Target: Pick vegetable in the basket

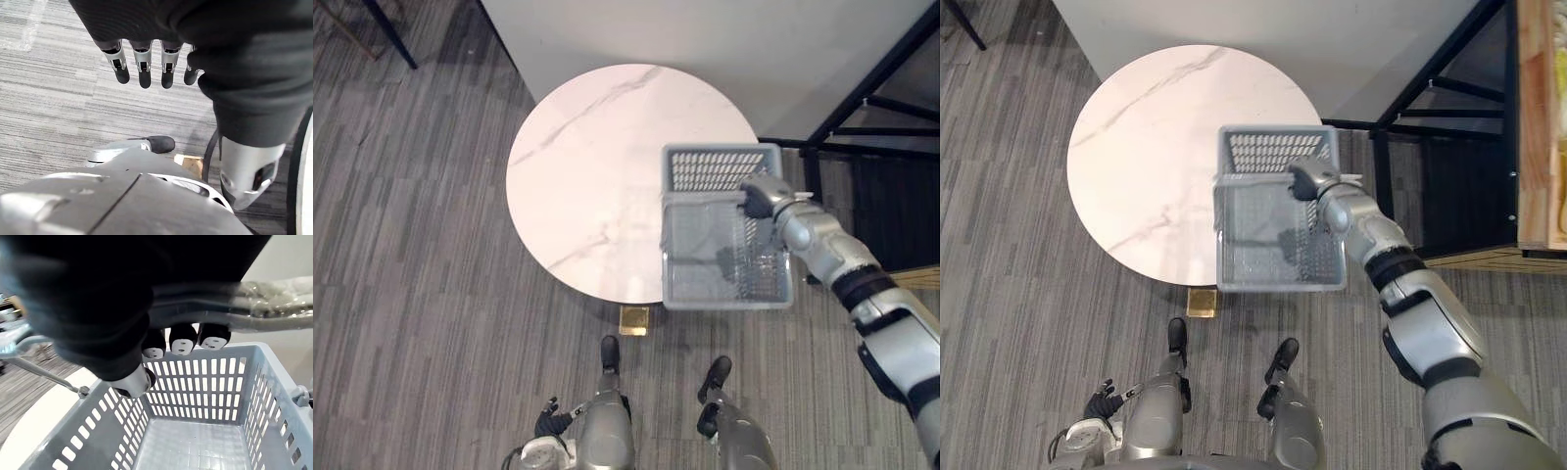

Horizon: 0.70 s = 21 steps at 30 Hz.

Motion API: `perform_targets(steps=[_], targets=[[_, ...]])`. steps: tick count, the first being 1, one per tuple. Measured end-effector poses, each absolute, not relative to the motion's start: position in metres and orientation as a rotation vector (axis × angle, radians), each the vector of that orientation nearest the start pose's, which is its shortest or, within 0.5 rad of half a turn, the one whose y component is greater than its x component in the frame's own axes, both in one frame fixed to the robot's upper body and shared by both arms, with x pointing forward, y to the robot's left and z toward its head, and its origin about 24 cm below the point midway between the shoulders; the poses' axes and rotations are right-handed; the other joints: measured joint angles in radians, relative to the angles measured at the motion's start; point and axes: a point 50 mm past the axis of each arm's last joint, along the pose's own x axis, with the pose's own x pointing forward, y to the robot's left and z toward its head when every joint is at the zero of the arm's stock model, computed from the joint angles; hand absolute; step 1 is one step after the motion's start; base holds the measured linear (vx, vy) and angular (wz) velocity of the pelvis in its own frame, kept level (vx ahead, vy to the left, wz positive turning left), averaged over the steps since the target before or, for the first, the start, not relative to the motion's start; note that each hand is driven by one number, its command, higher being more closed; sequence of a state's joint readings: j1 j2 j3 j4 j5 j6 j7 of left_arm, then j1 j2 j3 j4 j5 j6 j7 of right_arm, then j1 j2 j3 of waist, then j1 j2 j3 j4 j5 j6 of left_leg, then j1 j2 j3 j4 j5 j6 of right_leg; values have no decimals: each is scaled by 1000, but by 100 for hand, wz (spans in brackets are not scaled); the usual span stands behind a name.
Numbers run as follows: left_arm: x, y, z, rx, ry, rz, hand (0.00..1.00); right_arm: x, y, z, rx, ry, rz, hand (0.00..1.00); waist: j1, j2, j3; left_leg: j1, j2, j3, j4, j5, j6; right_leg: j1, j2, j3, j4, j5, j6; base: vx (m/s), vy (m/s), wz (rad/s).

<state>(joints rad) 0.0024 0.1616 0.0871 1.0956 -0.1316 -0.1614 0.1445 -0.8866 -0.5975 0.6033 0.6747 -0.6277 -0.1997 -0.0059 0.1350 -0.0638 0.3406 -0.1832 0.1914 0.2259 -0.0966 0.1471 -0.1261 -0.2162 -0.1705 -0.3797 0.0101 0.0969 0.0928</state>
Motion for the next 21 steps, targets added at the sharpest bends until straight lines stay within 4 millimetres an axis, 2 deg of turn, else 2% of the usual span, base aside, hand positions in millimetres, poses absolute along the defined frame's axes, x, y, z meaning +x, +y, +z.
perform_targets(steps=[1,2,4,6,8,12,17,21], targets=[[126,233,-144,64,918,377,0,374,-155,139,-1513,-332,400,100,-4,-10,-10,8,1,3,0,0,0,3,1,6,0,0,0,30,-14,-10],[123,236,-144,79,930,379,0,367,-152,135,-1494,-351,433,100,-24,-15,-14,17,3,3,0,-1,-1,14,3,5,-2,0,0,23,-13,-7],[115,238,-147,77,958,381,0,357,-145,135,-1462,-380,486,100,-49,-28,-41,19,7,10,-1,-9,1,15,9,14,-13,4,6,5,-7,-12],[109,243,-148,78,975,382,0,345,-150,135,-1423,-390,524,100,-52,-40,-72,34,11,22,-1,-15,0,28,16,27,-27,6,9,18,-10,-18],[95,243,-151,75,1011,380,0,327,-156,131,-1389,-395,596,100,-58,-48,-147,50,15,36,-1,-24,-3,42,23,39,-47,10,10,58,-15,-16],[82,244,-154,88,1046,379,0,310,-162,134,-1359,-404,669,100,-80,-48,-210,56,18,38,-3,-26,-4,49,28,41,-54,10,10,40,-9,-4],[69,245,-157,87,1086,374,0,295,-162,124,-1298,-384,736,100,-80,-50,-240,87,26,55,-6,-36,-9,71,37,62,-62,12,11,15,-7,-11],[53,240,-161,50,1126,384,0,283,-165,104,-1253,-337,784,100,-73,-51,-242,154,30,98,0,-54,-11,107,44,106,-57,12,11,43,3,-24]])
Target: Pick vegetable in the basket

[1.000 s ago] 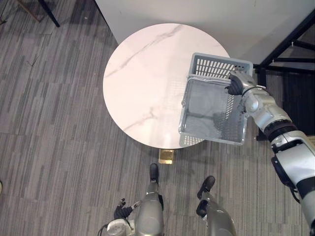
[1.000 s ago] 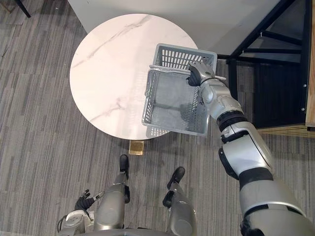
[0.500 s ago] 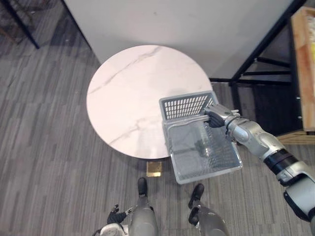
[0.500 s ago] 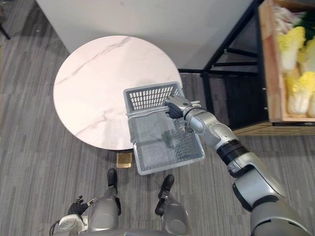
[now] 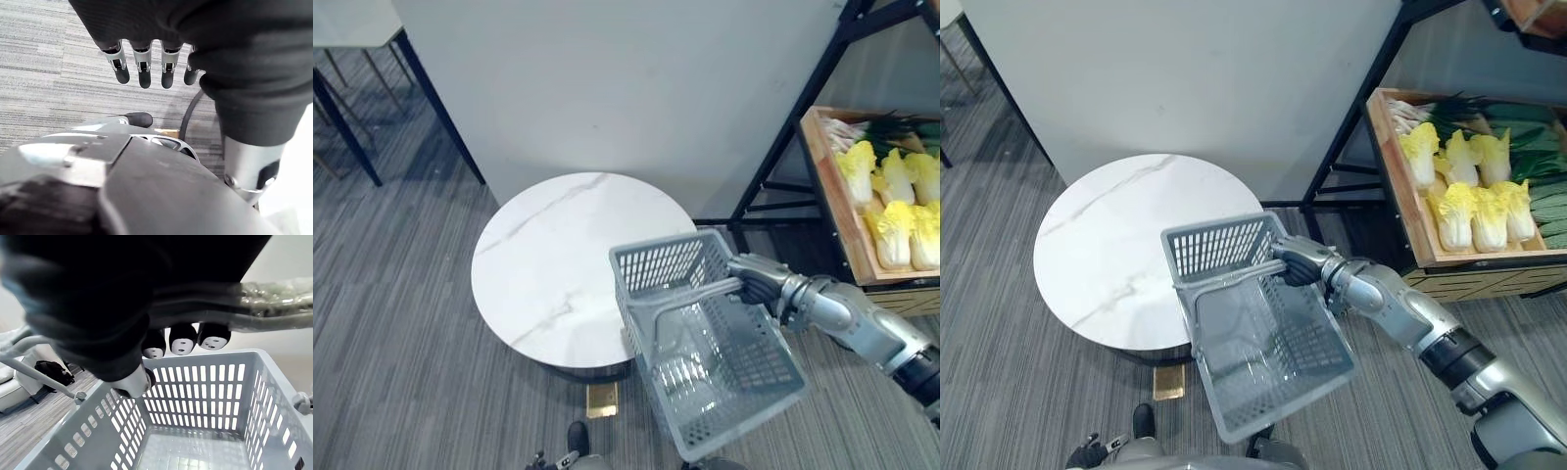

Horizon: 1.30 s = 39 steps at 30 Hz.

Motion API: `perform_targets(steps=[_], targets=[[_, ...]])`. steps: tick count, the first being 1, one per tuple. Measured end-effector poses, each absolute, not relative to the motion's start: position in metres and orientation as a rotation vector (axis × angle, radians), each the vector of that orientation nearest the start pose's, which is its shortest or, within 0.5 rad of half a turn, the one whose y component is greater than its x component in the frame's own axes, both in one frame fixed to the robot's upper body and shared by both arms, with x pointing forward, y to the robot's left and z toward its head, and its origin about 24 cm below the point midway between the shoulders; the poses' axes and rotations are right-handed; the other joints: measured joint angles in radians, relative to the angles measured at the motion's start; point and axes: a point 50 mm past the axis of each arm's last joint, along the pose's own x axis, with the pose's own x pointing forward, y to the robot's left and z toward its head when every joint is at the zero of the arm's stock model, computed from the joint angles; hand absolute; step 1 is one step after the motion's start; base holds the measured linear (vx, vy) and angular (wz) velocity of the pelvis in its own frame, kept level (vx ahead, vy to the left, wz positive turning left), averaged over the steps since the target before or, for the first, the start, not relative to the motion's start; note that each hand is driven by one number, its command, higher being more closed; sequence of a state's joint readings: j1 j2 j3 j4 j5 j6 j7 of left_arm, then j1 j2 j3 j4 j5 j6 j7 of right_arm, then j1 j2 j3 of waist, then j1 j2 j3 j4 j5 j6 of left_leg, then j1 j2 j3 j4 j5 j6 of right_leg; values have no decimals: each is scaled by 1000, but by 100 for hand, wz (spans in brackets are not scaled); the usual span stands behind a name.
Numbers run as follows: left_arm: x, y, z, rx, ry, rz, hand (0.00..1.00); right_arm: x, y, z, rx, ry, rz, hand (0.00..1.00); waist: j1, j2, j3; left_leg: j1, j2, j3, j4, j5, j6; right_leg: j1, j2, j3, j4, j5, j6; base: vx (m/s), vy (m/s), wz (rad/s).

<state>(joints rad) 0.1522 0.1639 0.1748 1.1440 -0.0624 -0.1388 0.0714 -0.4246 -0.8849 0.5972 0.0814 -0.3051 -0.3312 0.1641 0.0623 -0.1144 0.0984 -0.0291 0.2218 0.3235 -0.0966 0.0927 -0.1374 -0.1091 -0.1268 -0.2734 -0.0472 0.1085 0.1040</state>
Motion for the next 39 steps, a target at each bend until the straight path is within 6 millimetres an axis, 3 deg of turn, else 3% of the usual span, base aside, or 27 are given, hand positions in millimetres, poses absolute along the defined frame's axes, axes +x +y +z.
perform_targets(steps=[5,8,9,10,11,12,13,14,15,17,18,19,20,22,23,25,27,28,29,30,31,32,34,37,39], targets=[[51,241,-161,55,1145,377,0,263,-181,75,-1216,-206,799,100,-17,-1,2,28,1,34,74,-59,2,-44,-25,84,164,-40,7,13,39,-24],[52,248,-159,121,1149,339,0,258,-184,75,-1228,-211,775,100,-37,-6,1,13,-3,96,119,-108,3,-96,-26,192,206,-11,47,-91,97,-52],[54,251,-158,139,1143,329,0,257,-184,76,-1227,-217,770,100,-49,-24,-2,14,-17,110,124,-109,4,-110,-30,201,205,-5,41,-53,111,-79],[61,256,-156,164,1125,319,0,258,-182,81,-1227,-244,749,100,-54,-65,2,-15,-60,107,204,-141,36,-146,-52,198,194,14,18,-54,99,-89],[63,256,-155,172,1124,314,0,260,-181,84,-1227,-258,732,100,-57,-70,2,-38,-83,113,249,-177,70,-151,-49,202,149,57,-4,-136,137,-172],[58,253,-157,184,1145,291,0,263,-175,87,-1225,-287,710,100,-34,-49,5,-45,-64,178,239,-201,125,-137,-18,173,56,148,-64,-219,125,-209],[60,251,-158,182,1150,283,0,264,-171,86,-1229,-300,707,100,-36,-19,18,-16,-25,273,234,-192,121,-188,-42,-64,372,-86,-242,-224,114,-204],[60,246,-159,182,1151,266,0,264,-172,83,-1229,-288,711,100,-47,-6,19,1,-15,293,236,-192,121,-182,-71,-152,503,-155,-263,-164,103,-159],[58,238,-161,187,1158,228,0,264,-173,79,-1247,-271,718,100,-56,15,14,35,0,348,238,-194,125,-129,-131,-261,657,-215,-253,-137,92,-134],[59,238,-161,203,1158,210,0,265,-169,77,-1285,-280,739,100,-33,18,-12,50,33,490,249,-197,122,-71,-200,-339,684,-265,-234,-160,16,-195],[60,237,-161,201,1157,208,0,266,-169,77,-1292,-285,739,100,-30,15,-14,48,47,525,258,-198,121,-62,-210,-347,666,-268,-218,-169,-167,-196],[60,239,-161,197,1156,212,0,267,-166,78,-1297,-295,746,100,-26,12,-16,46,72,585,278,-196,112,-40,-215,-355,585,-260,-158,-103,-148,-135],[60,240,-161,199,1156,215,0,268,-165,79,-1299,-300,750,100,-25,9,-19,46,82,613,284,-190,101,-38,-197,-348,526,-257,-128,-124,-243,-147],[61,238,-162,193,1164,213,0,269,-166,80,-1311,-300,748,100,-15,21,-31,50,100,719,263,-140,58,-25,-74,-328,296,-236,-107,-137,-253,-161],[60,236,-163,186,1170,212,0,267,-169,76,-1327,-278,749,100,-33,44,-35,59,120,782,236,-104,53,-15,-2,-289,181,-168,-126,-184,-284,-163],[60,236,-163,181,1171,222,0,260,-176,68,-1340,-230,755,100,-41,51,-36,85,167,814,289,-97,55,21,45,-262,109,-140,-129,-113,-196,-71],[59,239,-162,167,1169,254,0,251,-182,57,-1333,-181,775,100,-56,52,-36,83,274,807,485,-93,60,51,68,-237,88,-139,-129,-62,-61,-25],[57,239,-163,159,1173,265,0,250,-182,56,-1331,-179,779,100,-55,57,-34,81,303,792,539,-88,66,56,75,-219,84,-138,-130,-72,-30,-61],[54,237,-163,141,1178,281,0,250,-181,56,-1330,-183,783,100,-50,68,-31,70,339,735,613,-73,84,61,85,-189,77,-132,-140,-68,-20,-92],[55,238,-162,123,1149,315,0,250,-181,56,-1327,-187,781,100,-34,79,-29,17,358,607,696,-35,106,62,93,-136,62,-124,-152,-62,-7,-125],[63,235,-161,100,1118,324,0,251,-179,57,-1328,-193,783,100,-24,75,-18,-44,312,406,730,-105,78,57,87,-82,48,-108,-157,-41,11,-120],[63,233,-161,96,1116,322,0,251,-178,57,-1328,-197,787,100,-22,79,-17,-67,272,316,728,-148,67,52,82,-55,45,-104,-157,-24,30,-123],[51,223,-165,67,1141,319,0,250,-176,57,-1324,-214,798,100,-15,94,-17,-91,119,77,607,-230,46,37,77,34,29,-98,-151,-11,54,-136],[48,217,-166,61,1151,295,0,252,-176,59,-1340,-222,807,100,-17,120,-12,-90,32,-101,344,-205,39,22,106,83,13,-72,-124,5,120,-102],[49,216,-166,69,1149,273,0,251,-178,56,-1350,-206,815,100,-17,130,-21,-68,15,-116,258,-197,5,6,112,118,5,-55,-98,47,180,-47]])
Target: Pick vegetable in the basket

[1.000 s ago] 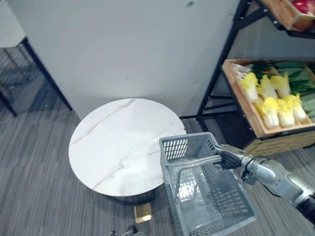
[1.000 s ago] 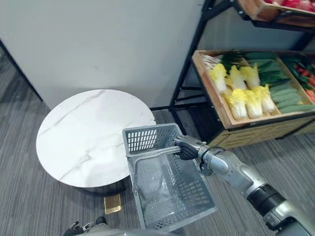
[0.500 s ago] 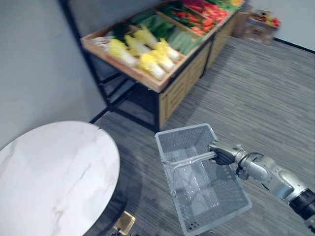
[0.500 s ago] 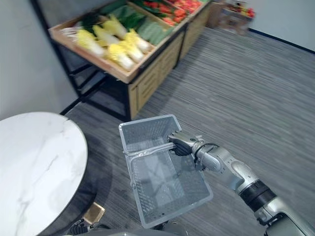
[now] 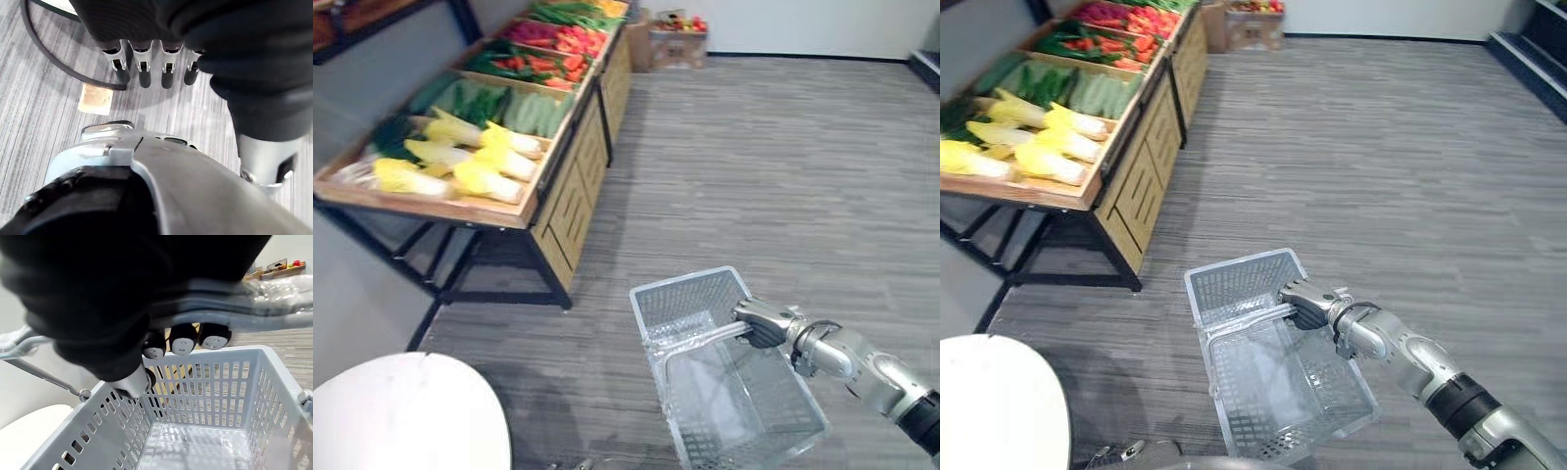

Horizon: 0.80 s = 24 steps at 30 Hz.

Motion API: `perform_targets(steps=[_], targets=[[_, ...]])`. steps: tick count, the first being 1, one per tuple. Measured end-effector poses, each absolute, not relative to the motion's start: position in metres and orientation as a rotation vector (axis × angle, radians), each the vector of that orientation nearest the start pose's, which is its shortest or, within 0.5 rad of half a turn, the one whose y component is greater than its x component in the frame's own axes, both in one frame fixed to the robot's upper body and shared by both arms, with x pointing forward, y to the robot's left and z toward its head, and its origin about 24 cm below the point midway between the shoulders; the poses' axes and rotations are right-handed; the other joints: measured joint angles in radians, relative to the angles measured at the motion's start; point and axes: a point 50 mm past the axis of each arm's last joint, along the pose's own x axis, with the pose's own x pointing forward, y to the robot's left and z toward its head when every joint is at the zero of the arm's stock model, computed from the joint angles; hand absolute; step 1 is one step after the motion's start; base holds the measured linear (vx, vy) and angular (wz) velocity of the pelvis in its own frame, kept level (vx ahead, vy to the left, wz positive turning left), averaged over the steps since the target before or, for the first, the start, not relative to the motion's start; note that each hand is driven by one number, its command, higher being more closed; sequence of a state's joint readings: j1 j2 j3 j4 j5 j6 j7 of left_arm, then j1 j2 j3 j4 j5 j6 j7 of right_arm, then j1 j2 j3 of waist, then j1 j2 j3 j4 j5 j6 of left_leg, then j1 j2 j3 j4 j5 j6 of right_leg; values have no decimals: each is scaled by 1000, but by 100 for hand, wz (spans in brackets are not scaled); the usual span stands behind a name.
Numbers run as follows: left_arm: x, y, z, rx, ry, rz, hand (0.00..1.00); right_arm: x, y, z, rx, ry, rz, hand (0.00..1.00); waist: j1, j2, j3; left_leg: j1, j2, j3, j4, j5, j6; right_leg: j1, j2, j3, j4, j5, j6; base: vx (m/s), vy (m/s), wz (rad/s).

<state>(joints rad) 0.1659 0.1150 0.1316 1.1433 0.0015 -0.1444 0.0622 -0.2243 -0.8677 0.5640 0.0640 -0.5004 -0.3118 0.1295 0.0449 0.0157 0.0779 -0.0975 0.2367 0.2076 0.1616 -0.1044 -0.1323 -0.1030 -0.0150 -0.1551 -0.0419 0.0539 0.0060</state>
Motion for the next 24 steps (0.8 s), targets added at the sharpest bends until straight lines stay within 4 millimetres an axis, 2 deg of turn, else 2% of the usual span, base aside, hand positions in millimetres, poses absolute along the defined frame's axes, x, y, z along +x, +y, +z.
perform_targets(steps=[1,2,5,9,10,12,13,14,15,16,18,20,21,22,24], targets=[[51,217,-166,80,1146,265,0,252,-181,55,-1350,-191,812,100,-7,-17,3,-4,-23,5,-20,1,0,0,-20,4,-31,27,34,92,220,-19],[52,218,-165,83,1144,265,0,252,-182,53,-1345,-180,808,100,-6,-22,7,-5,-35,7,-21,1,1,3,-31,6,-41,35,43,87,176,7],[56,215,-165,101,1138,232,0,254,-192,45,-1346,-118,793,100,-3,-15,11,15,-91,3,-44,-5,18,28,-83,3,-62,55,62,54,169,18],[58,215,-165,125,1136,204,0,251,-199,36,-1306,-65,751,100,13,-14,11,26,-126,3,-72,-4,36,25,-109,2,-58,53,71,56,101,6],[58,215,-165,129,1137,197,0,249,-203,32,-1288,-41,731,100,14,-13,12,35,-138,5,-74,-10,46,16,-116,5,-22,34,96,38,74,-5],[58,214,-165,148,1138,175,0,246,-208,27,-1272,-9,710,100,14,-19,17,53,-146,24,-72,-31,67,-49,-132,24,128,-26,101,40,99,-20],[59,214,-165,151,1137,170,0,246,-209,27,-1270,-7,703,100,14,-20,20,57,-145,29,-74,-42,71,-78,-135,29,188,-32,103,10,92,-46],[61,213,-165,161,1134,156,0,247,-210,28,-1267,-7,689,100,12,-7,35,78,-140,48,-85,-55,81,-142,-142,25,328,-37,95,-59,110,-57],[61,215,-165,183,1136,141,0,246,-208,27,-1256,-7,691,100,6,-16,55,118,-150,66,-108,-57,86,-204,-162,16,478,-37,57,-50,96,-50],[61,219,-164,201,1135,134,0,246,-204,25,-1242,-12,690,100,-11,-24,71,146,-157,69,-118,-60,91,-226,-180,3,558,-28,37,-42,86,-26],[66,225,-162,241,1128,111,0,247,-201,25,-1218,-23,664,100,-37,-26,87,184,-153,72,-124,-71,107,-259,-195,-12,632,-21,20,94,50,-15],[75,227,-160,285,1109,78,0,247,-200,25,-1208,-26,656,100,-45,-34,89,188,-135,84,-123,-86,105,-281,-186,-44,597,-60,15,154,21,-21],[86,225,-159,288,1084,70,0,248,-203,26,-1204,-26,642,100,-47,-28,95,186,-121,85,-124,-93,98,-287,-174,-73,507,-57,19,214,-33,-8],[97,224,-156,291,1056,65,0,249,-205,26,-1205,-21,631,100,-52,-23,98,187,-110,84,-127,-99,91,-290,-162,-87,398,-40,39,251,-51,-1],[121,220,-150,293,983,52,0,251,-210,26,-1193,-8,598,100,-73,-36,102,206,-109,80,-129,-117,68,-294,-161,-83,123,34,95,473,-128,14]])
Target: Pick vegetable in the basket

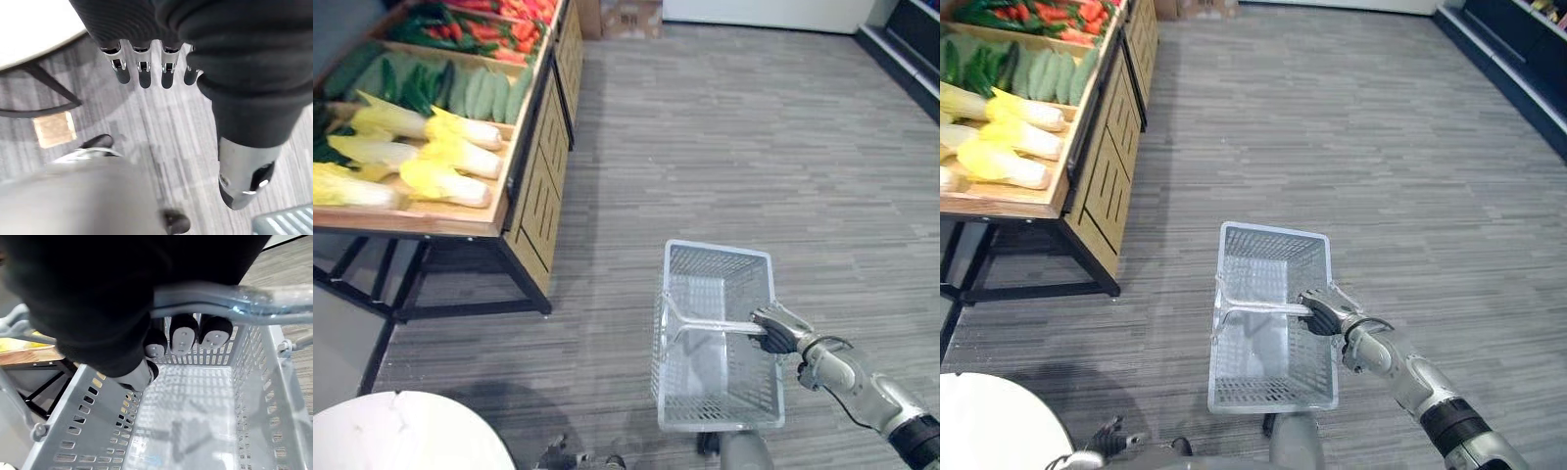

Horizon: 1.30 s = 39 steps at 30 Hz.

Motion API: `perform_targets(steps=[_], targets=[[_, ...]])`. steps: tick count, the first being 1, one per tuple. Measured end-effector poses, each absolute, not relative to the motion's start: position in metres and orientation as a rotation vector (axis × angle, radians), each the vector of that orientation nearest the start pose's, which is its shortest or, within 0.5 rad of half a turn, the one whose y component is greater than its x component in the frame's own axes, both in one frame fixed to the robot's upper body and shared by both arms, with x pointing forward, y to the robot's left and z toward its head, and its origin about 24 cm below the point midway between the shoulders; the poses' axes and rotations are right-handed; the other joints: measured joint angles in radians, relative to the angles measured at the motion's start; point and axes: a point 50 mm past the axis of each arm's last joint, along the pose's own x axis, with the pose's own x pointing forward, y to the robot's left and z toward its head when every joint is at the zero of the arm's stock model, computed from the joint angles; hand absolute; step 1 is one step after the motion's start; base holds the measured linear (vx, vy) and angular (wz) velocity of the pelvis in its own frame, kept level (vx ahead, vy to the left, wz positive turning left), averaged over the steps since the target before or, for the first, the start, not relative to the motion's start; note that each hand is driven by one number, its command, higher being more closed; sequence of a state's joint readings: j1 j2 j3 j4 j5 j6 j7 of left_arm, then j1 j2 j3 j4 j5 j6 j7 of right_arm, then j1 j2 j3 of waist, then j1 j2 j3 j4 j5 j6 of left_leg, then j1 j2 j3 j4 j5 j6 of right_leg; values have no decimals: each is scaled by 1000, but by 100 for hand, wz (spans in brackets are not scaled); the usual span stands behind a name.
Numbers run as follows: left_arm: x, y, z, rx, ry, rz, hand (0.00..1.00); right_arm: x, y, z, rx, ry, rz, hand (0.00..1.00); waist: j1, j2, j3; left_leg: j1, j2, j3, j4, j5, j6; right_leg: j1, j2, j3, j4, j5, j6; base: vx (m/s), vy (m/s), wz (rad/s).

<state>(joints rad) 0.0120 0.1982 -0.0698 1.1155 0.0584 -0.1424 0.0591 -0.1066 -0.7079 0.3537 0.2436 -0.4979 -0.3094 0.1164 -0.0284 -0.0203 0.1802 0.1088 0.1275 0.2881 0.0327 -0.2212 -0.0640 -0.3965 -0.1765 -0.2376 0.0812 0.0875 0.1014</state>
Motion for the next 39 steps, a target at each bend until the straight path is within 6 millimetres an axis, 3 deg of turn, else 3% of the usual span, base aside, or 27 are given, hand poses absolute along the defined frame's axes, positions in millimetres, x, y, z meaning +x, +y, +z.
perform_targets(steps=[1,3,4,5,6,7,8,10,11,12,14,17,20,22,23,24,25,26,28,29,31,32,33,34,35,37,39], targets=[[139,219,-143,298,925,48,0,253,-215,29,-1186,-1,556,100,-2,-14,13,41,-1,-1,-4,-16,-38,-13,-11,6,-76,13,9,558,-184,24],[150,219,-138,303,883,49,0,255,-221,32,-1188,1,522,100,-17,-21,8,84,8,-22,-16,-42,-79,-15,-22,4,-63,8,8,497,-238,46],[153,219,-135,303,865,51,0,254,-223,32,-1189,8,516,100,-27,-20,3,97,17,-36,-12,-54,-98,-10,-20,6,-46,35,-9,613,-350,55],[161,215,-132,294,830,46,0,251,-230,29,-1192,42,497,100,-22,13,-11,96,70,-62,33,-60,-111,-28,10,-1,26,113,-29,600,-431,25],[164,212,-131,288,811,44,0,251,-234,26,-1198,69,493,100,-3,47,-30,45,131,-90,130,-32,-109,-35,55,-25,63,80,-69,588,-458,4],[164,212,-130,287,807,45,0,251,-235,26,-1201,79,488,100,5,53,-36,13,151,-106,192,-6,-106,-31,71,-32,66,60,-81,570,-480,-12],[164,212,-130,283,809,55,0,252,-239,25,-1206,98,479,100,9,55,-35,-78,194,-144,389,104,-91,5,101,-48,76,12,-100,614,-418,4],[156,214,-134,275,834,66,0,250,-241,21,-1207,122,484,100,10,51,-32,-165,235,-196,607,294,-33,89,123,-69,71,-39,-122,641,-342,13],[150,213,-136,270,850,68,0,249,-244,20,-1213,136,481,100,22,46,-29,-240,264,-209,805,315,-10,169,140,-79,53,-74,-133,612,-293,2],[145,212,-138,263,861,70,0,248,-247,20,-1224,145,479,100,42,39,-25,-307,275,-198,971,274,10,248,155,-78,24,-91,-143,685,-325,-6],[138,215,-140,241,884,101,0,248,-250,20,-1229,151,468,100,74,21,-18,-405,249,-173,1071,194,38,337,158,-67,-11,-127,-144,567,-239,-8],[128,224,-143,231,914,154,0,248,-251,19,-1228,161,468,100,108,16,-14,-540,191,-98,985,120,36,418,150,-68,-38,-167,-126,442,-72,-4],[105,220,-152,206,991,160,0,243,-253,15,-1213,180,470,100,118,14,-13,-574,86,77,605,109,43,507,103,-84,-60,-230,-70,443,70,15],[74,208,-163,202,1093,119,0,239,-258,13,-1207,198,455,100,129,74,-45,-535,24,199,175,234,25,580,122,-80,-94,-280,-21,682,191,-2],[63,207,-165,201,1122,114,0,239,-258,12,-1203,198,454,100,134,94,-53,-531,26,204,118,303,62,601,142,-62,-100,-295,-17,736,221,-8],[56,210,-166,208,1142,124,0,236,-251,4,-1159,210,454,100,140,67,-63,-514,-6,214,128,323,180,623,122,-41,-100,-309,-32,489,146,9],[57,213,-165,221,1140,124,0,234,-248,1,-1154,213,470,100,146,45,-61,-518,-20,216,147,295,182,620,106,-17,-95,-288,-45,567,179,27],[58,214,-164,225,1134,127,0,234,-248,0,-1152,215,473,100,152,34,-59,-527,-20,218,193,267,208,626,98,7,-88,-252,-40,504,181,31],[55,217,-165,234,1155,132,0,238,-241,-2,-1135,209,476,100,154,19,-61,-481,-8,300,273,178,254,619,68,49,66,-207,7,534,242,26],[53,217,-165,235,1163,132,0,238,-239,-3,-1128,206,478,100,155,12,-65,-451,-18,306,262,153,246,598,60,55,141,-201,16,563,303,16],[44,224,-165,255,1187,141,0,236,-229,-10,-1089,207,491,100,148,-28,-92,-372,-65,294,201,107,218,490,12,86,449,-134,112,463,228,31],[40,232,-163,288,1195,135,0,233,-219,-17,-1057,212,507,100,135,-56,-101,-322,-87,264,169,88,206,402,3,135,643,30,177,472,114,66],[41,236,-162,314,1197,124,0,230,-213,-24,-1035,226,526,100,121,-69,-98,-271,-105,221,153,73,191,311,-3,156,847,132,186,474,86,76],[43,238,-161,325,1196,121,0,228,-212,-28,-1028,238,533,100,115,-71,-97,-241,-114,200,143,70,189,267,-6,161,941,114,174,641,78,117],[56,236,-160,335,1157,105,0,224,-215,-29,-1019,244,497,100,107,-56,-88,-153,-130,130,105,56,185,157,-2,157,1090,2,76,440,30,115],[67,233,-158,337,1121,99,0,228,-220,-22,-1035,224,476,100,86,-36,-90,-111,-139,74,77,53,182,98,-14,128,1073,-69,-1,393,-3,131],[91,226,-153,316,1041,91,0,226,-227,-20,-1048,239,458,100,58,-32,-90,-40,-150,-61,46,46,170,36,-32,82,852,-173,-47,449,-77,168]])
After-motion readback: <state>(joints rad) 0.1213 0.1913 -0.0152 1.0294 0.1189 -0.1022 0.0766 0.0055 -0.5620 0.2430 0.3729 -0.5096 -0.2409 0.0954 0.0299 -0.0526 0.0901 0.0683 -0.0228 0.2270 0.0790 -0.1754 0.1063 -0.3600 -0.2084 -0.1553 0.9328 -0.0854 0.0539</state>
